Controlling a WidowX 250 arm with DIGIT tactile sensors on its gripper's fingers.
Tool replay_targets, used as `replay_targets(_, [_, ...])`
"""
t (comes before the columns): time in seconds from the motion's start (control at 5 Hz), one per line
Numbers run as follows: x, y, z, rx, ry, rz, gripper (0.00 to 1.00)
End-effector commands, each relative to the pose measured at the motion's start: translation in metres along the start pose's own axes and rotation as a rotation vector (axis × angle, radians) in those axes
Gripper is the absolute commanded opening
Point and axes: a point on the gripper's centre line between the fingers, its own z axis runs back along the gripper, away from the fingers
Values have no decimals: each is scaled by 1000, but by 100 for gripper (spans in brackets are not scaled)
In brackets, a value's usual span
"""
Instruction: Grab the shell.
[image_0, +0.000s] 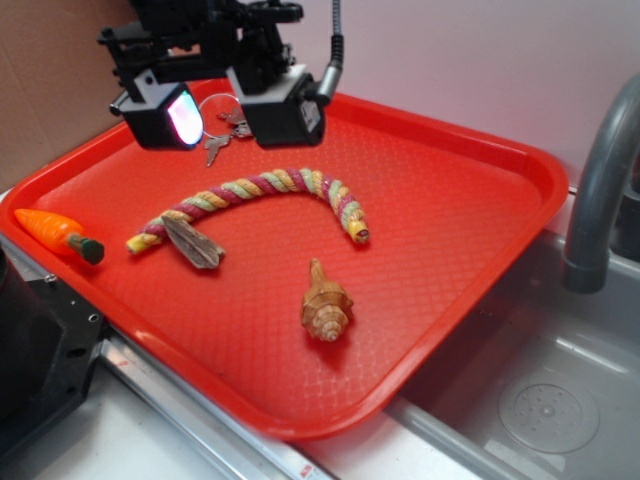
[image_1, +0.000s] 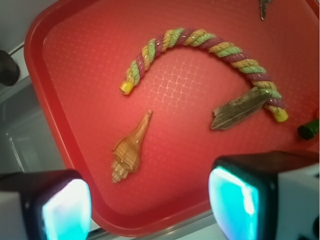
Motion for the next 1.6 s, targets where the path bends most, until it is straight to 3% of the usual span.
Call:
replay_targets(0.0, [5,-27,-34,-37,-13,10,100])
replay_targets(0.2, [-7,-33,-65,9,26,45,100])
replay_targets(0.4, [-13,-33,-82,13,60,46,100])
replay_targets(0.6, [-17,-26,-93,72,116,64,100])
replay_targets(0.8, [-12,-25,-108,120,129,42,100])
replay_targets(1.0, [-10,-37,-122,125,173,18,100])
replay_targets(1.2, [-11,-42,-121,150,158,3,54])
replay_targets(1.4, [-31,-38,-114,139,151,-90,0])
